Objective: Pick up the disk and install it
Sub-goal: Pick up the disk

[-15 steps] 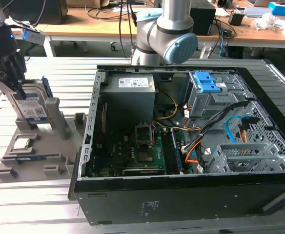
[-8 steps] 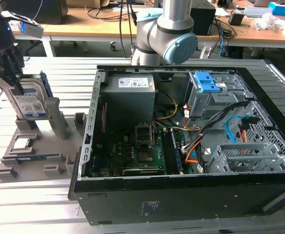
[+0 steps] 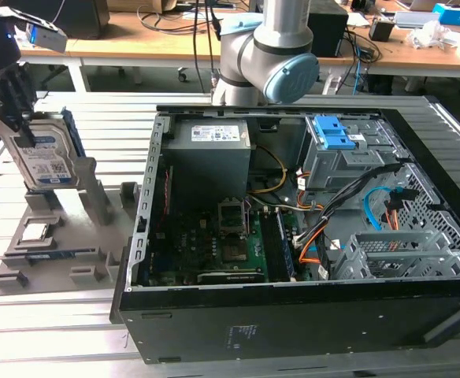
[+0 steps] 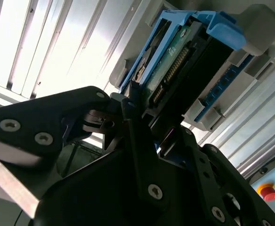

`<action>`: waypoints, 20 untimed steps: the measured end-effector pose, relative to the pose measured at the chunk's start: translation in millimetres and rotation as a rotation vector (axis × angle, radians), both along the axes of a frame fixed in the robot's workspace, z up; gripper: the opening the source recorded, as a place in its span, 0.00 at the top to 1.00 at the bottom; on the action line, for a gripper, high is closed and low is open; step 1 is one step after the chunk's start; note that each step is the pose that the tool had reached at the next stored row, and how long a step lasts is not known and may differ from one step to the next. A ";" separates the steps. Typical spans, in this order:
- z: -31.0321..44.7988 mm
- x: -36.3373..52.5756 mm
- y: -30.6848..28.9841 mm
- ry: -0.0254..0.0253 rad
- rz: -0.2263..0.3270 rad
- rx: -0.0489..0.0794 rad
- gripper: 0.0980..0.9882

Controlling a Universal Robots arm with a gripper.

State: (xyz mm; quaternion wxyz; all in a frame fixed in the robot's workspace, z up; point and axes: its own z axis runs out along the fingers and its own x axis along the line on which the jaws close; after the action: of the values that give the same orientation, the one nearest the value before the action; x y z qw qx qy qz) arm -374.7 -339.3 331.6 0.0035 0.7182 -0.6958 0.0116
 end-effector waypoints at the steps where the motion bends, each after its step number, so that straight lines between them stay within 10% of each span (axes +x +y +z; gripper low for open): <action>1: 3.9 0.0 0.1 0.0000 0.000 0.000 0.70; 20: 36.6 0.0 0.8 0.0000 0.000 0.000 0.70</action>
State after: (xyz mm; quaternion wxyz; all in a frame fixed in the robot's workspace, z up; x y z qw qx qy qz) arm -374.7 -338.5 368.1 0.0036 0.7182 -0.6958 0.0116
